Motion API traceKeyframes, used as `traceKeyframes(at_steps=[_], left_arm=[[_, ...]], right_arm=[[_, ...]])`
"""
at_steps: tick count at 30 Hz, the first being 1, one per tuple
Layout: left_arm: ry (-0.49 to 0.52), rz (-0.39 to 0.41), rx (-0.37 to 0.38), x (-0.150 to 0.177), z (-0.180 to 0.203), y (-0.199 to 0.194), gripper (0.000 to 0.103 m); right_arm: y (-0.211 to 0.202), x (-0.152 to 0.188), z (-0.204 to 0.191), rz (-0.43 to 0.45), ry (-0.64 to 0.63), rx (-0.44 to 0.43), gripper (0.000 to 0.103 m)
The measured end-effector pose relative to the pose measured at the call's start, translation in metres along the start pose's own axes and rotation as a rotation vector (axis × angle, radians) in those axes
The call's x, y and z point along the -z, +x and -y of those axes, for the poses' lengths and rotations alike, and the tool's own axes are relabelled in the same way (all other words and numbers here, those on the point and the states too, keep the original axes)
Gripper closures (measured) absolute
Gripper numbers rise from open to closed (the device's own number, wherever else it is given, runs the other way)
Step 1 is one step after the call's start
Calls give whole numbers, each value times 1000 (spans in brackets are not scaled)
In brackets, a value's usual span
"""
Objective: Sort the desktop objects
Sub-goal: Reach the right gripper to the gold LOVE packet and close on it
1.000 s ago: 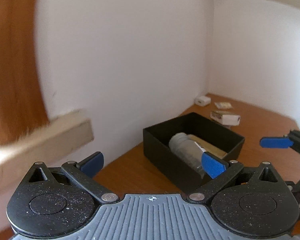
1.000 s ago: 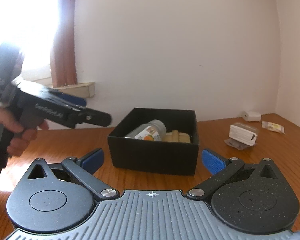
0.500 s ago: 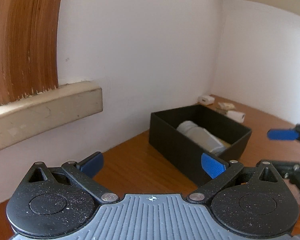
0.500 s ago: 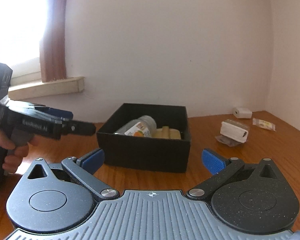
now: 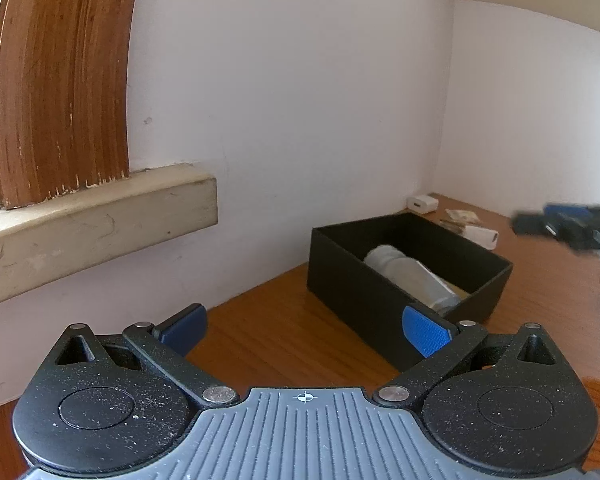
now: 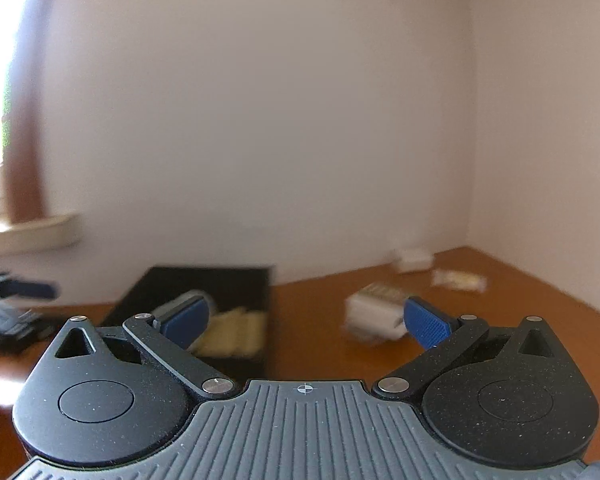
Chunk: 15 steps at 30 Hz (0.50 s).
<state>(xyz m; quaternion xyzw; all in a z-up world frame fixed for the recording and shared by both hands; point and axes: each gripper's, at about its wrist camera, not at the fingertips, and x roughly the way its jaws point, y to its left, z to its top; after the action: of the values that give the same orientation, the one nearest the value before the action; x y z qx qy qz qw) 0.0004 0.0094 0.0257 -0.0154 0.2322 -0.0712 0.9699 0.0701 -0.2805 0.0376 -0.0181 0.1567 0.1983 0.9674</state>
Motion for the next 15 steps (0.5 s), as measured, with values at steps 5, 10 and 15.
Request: traceKeyframes(at_steps=[5,10,15], left_arm=[[-7,-3,-6,0,-1,0,0],[-4,-17,-34,0,-1,1,0],[-11,-23,-27,0,-3,5,0]], right_arm=[[58,-18,36,-118,36,62,13],[107,-20,64,-236,189,48,28],[134,-20,73,-305,260,51,31]])
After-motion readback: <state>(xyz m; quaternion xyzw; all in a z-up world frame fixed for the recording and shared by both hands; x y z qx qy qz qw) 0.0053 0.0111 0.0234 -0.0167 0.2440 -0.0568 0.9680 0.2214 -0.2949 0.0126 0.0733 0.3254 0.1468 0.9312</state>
